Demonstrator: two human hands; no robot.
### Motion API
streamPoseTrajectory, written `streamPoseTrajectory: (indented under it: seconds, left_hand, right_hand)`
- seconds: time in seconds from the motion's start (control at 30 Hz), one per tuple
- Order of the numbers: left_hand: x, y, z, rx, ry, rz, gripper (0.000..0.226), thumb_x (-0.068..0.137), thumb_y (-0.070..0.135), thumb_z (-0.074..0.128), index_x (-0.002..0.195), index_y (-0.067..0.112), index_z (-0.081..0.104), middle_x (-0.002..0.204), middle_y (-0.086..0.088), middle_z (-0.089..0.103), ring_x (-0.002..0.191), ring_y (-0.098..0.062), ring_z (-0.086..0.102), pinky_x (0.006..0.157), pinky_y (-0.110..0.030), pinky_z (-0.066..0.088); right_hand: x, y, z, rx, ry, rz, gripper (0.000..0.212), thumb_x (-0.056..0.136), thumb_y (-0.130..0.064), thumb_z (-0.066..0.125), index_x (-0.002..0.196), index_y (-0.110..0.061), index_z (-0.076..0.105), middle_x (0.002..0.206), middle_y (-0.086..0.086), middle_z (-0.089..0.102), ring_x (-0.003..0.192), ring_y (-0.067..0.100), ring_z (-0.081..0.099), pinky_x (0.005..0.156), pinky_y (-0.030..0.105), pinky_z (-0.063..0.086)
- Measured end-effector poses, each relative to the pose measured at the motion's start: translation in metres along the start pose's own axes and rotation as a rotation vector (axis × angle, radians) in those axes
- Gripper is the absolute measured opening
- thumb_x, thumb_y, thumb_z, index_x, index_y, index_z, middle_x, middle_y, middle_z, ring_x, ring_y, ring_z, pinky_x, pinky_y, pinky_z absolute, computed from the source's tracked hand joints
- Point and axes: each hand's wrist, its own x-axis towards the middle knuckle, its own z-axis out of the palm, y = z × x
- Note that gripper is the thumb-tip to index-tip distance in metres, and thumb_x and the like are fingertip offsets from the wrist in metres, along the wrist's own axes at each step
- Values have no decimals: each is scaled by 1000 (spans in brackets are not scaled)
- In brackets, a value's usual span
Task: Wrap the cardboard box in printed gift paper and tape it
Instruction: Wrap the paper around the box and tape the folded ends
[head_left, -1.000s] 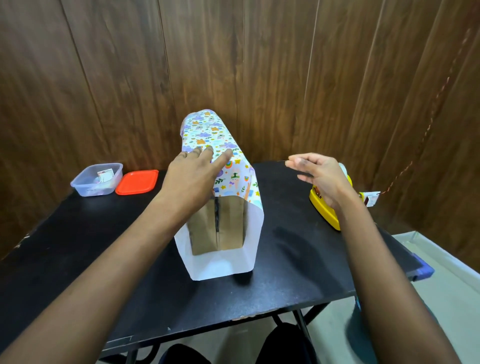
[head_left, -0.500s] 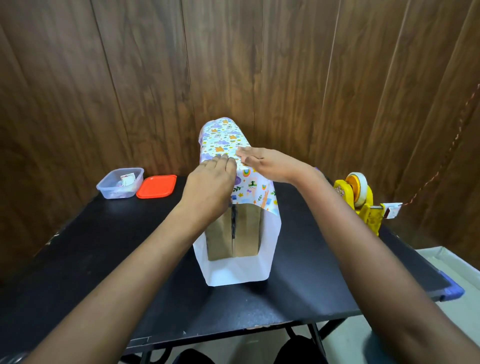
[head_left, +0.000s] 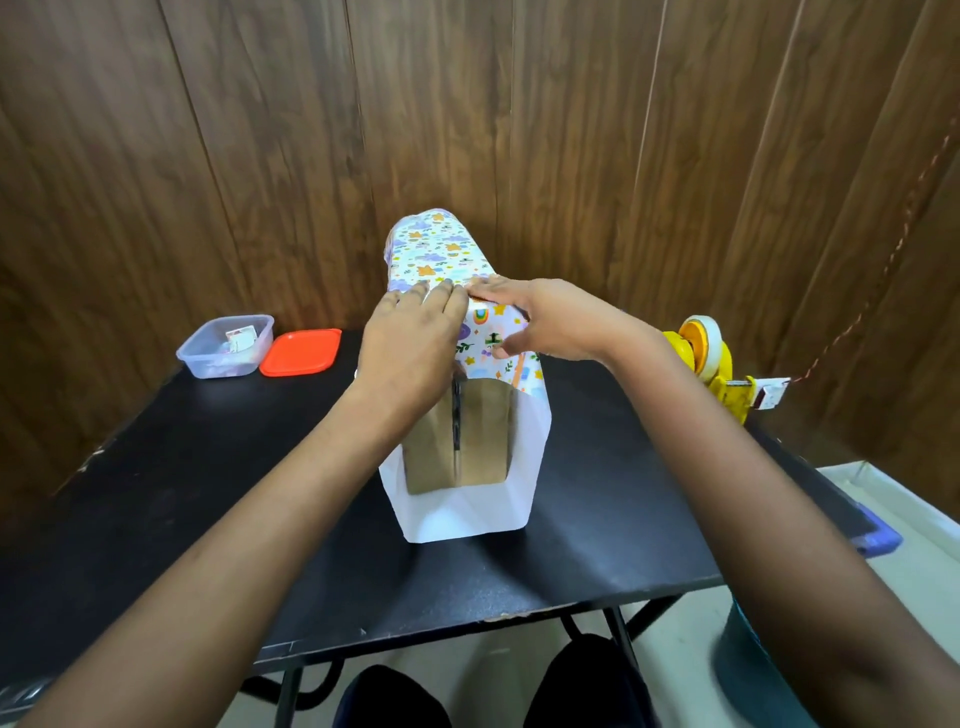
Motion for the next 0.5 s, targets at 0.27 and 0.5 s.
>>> streamPoseTrajectory:
  seconds: [0.27, 0.5]
  left_hand:
    - [2, -3, 2, -56, 30, 63, 75, 41, 12, 90, 107, -9, 59, 105, -28, 64, 88, -43, 65, 71, -47, 51]
    - [1, -2, 2, -71, 38, 55, 83, 38, 14, 93, 110, -11, 58, 107, -31, 63, 93, -48, 63, 75, -53, 50]
  right_hand:
    - [-54, 96, 20, 555, 652, 416, 30, 94, -13, 54, 122, -5, 63, 126, 7, 62, 117, 17, 55, 98, 23, 42]
    - [-72, 161, 8, -18, 758, 1018, 39, 97, -23, 41, 121, 2, 56, 127, 18, 53, 123, 34, 40, 95, 41, 39]
